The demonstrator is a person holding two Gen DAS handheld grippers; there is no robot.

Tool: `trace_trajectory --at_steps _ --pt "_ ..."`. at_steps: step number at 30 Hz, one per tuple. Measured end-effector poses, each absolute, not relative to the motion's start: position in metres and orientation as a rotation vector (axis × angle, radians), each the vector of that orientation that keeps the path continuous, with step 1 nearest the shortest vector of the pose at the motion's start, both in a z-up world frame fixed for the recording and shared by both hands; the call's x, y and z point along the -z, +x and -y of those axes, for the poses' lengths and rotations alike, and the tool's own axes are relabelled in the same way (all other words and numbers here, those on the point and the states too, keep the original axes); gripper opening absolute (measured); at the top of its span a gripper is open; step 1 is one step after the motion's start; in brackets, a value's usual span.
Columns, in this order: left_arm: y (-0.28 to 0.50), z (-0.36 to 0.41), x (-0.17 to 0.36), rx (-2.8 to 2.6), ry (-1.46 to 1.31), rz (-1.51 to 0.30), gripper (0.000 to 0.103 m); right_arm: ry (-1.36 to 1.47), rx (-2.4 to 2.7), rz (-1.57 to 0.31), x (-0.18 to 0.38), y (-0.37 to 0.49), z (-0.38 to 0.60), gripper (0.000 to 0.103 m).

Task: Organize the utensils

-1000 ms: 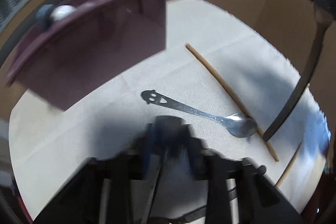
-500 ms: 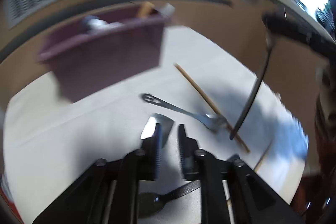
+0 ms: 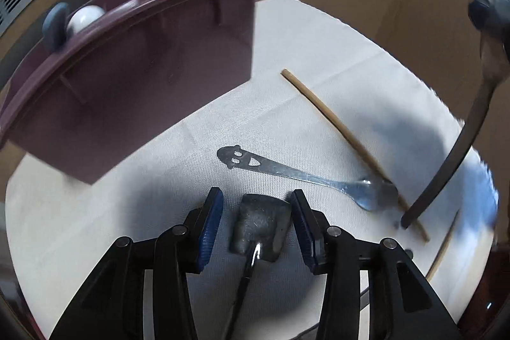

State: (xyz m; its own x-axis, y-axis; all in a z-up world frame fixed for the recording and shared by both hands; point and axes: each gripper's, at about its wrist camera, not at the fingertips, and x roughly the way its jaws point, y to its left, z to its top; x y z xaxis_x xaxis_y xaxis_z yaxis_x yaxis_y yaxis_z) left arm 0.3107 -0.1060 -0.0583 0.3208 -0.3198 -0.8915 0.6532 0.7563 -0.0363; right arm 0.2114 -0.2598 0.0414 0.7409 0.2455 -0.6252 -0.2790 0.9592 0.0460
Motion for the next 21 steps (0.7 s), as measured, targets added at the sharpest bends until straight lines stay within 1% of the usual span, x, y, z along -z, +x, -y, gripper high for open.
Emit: trace_trajectory --at_steps 3,7,8,10,13,14,18,19,21 --pt "0.296 0.110 0.059 0.658 0.390 -1.059 0.037 -0.049 -0.292 -0.672 -0.042 0.211 0.262 0.032" --pt "0.284 0.103 0.058 0.628 0.370 -1.037 0.032 -0.057 -0.289 -0.660 -0.045 0.211 0.260 0.032" --pt "0.283 0.099 0.056 0.610 0.341 -1.030 0.012 -0.056 -0.289 -0.656 -0.047 0.211 0.259 0.032" --pt "0.278 0.085 0.046 0.588 0.251 -0.991 0.007 -0.055 -0.292 -0.645 -0.050 0.209 0.259 0.032" --pt "0.262 0.068 0.021 0.546 0.163 -0.864 0.006 -0.069 -0.292 -0.643 -0.053 0.209 0.256 0.032" --pt "0.260 0.064 0.017 0.543 0.148 -0.852 0.006 -0.077 -0.289 -0.649 -0.052 0.211 0.254 0.032" --pt "0.264 0.044 0.013 0.518 0.103 -0.871 0.006 -0.103 -0.292 -0.658 -0.051 0.211 0.249 0.032" --pt "0.263 0.038 0.014 0.519 0.103 -0.875 0.007 -0.105 -0.293 -0.659 -0.050 0.210 0.249 0.032" --pt "0.265 0.050 0.024 0.593 0.138 -0.900 0.008 -0.103 -0.294 -0.672 -0.047 0.211 0.249 0.032"
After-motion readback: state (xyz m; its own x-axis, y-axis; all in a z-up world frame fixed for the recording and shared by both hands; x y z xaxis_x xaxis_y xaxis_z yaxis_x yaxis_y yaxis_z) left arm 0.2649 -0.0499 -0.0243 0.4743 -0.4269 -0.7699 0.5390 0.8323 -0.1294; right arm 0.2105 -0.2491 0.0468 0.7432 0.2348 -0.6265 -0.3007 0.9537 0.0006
